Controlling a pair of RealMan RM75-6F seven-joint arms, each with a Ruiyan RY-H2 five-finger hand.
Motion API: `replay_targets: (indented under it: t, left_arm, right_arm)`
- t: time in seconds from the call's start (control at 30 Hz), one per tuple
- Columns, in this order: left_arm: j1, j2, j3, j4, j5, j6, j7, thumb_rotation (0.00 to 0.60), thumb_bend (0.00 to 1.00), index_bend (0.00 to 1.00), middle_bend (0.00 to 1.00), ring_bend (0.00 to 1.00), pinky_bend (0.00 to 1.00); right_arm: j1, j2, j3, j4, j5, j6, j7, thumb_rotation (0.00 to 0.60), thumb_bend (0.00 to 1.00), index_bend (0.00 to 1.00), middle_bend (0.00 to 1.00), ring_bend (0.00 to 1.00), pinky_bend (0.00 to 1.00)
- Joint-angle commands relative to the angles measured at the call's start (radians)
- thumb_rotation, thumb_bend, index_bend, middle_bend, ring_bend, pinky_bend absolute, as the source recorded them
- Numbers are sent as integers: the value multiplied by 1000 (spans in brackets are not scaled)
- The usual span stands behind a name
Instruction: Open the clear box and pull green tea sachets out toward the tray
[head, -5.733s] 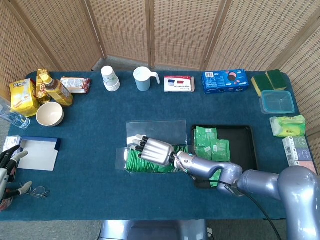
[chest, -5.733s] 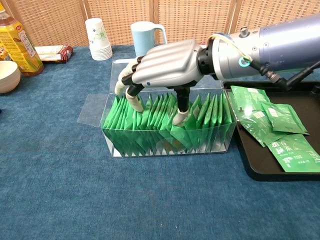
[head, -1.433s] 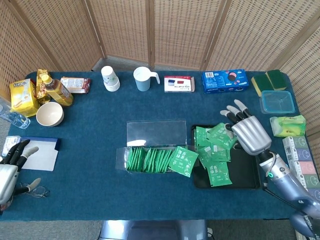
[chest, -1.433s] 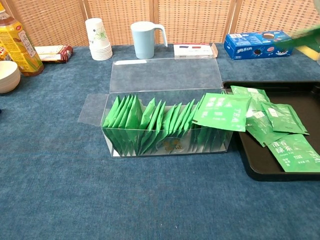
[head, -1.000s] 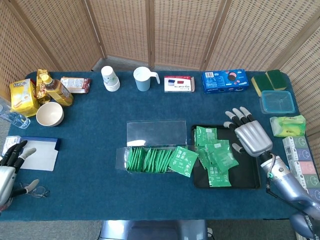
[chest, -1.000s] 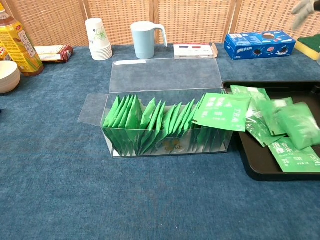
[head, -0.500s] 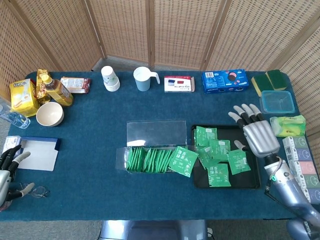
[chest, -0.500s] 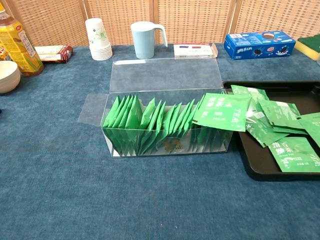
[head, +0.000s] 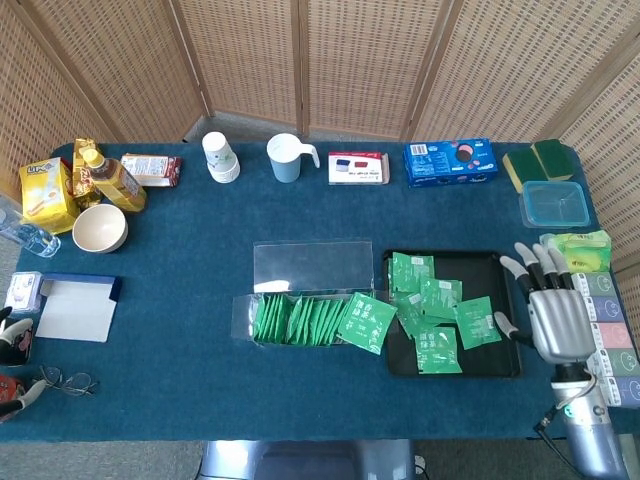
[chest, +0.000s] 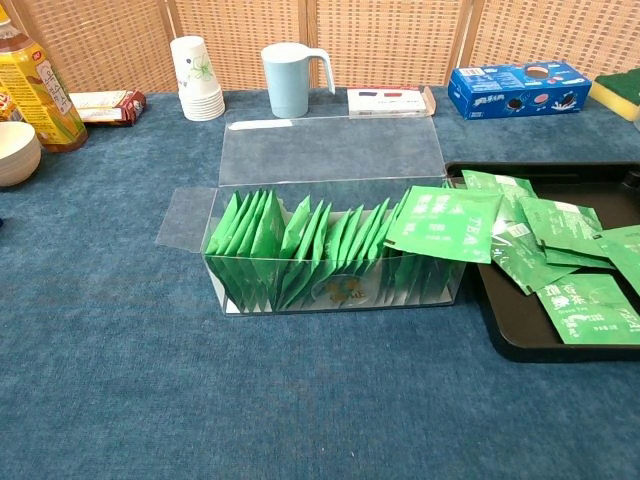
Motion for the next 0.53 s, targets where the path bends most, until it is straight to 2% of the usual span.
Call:
replay_targets:
  t: [0.03, 0.23, 0.53]
  left_arm:
    - [4, -1, 0, 5, 6, 7, -5, 599, 162, 179, 55, 71, 332]
    - [3, 4, -6, -10, 31, 23, 1, 599, 162, 180, 59, 71, 332]
    - [-8, 2, -12, -35, 33, 3, 29, 599, 162, 180, 59, 71, 332]
  right_arm:
    - [-42, -10, -24, -26, -23, 38, -41, 600, 260, 200, 65, 19, 0]
    - [-75, -6, -32, -40, -59, 58, -40, 600, 261, 193, 66, 19, 0]
    - [-85, -10, -19, -25, -49, 17, -15, 600, 261, 196, 66, 17, 0]
